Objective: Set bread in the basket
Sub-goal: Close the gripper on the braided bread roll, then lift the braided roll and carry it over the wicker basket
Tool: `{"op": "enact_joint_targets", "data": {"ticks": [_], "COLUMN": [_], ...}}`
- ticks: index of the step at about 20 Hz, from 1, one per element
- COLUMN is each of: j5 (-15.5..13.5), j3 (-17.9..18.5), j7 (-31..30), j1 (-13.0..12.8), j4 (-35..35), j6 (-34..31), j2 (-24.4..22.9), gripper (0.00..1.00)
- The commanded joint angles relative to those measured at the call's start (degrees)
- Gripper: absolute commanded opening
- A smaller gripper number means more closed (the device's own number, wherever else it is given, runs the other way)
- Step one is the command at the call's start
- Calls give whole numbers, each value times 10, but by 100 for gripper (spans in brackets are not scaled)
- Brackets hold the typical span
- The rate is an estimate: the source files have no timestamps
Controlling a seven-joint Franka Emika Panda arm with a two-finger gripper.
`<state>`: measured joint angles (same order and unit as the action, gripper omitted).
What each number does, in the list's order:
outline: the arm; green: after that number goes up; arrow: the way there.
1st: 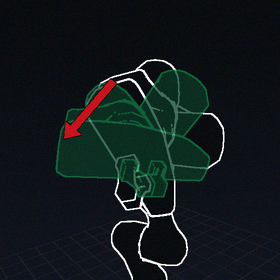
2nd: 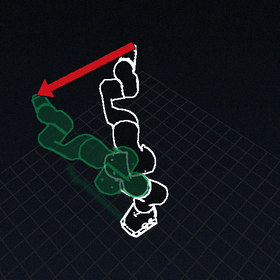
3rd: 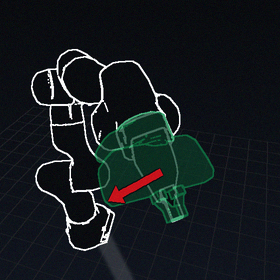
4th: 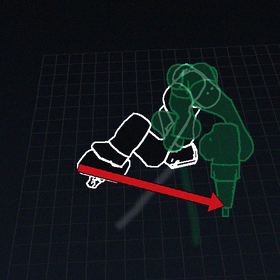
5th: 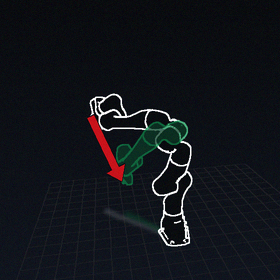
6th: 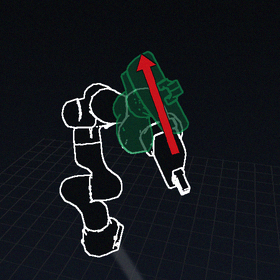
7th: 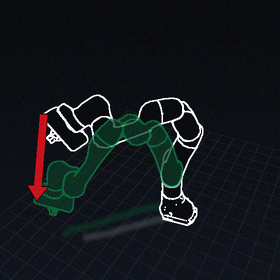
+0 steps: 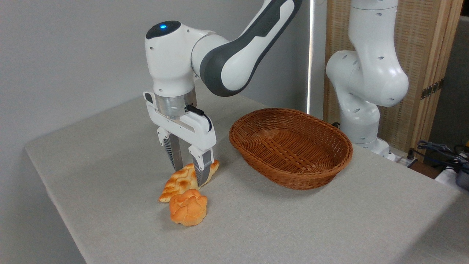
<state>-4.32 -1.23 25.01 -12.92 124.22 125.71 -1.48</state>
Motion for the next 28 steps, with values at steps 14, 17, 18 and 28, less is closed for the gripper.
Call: {"op": "enact_joint_targets", "data": {"ticks": [14,17,18,28], "j5": [4,4,4,3], "j3": [4,4,4,2], "j7": [9,10,10,6], "j1": [-6,-5,-5,-6], "j4": [16,15,15,-27], "j6": [14,14,14,-29], "j2": [9,9,9,-9], "gripper": [42,32,32,32]}}
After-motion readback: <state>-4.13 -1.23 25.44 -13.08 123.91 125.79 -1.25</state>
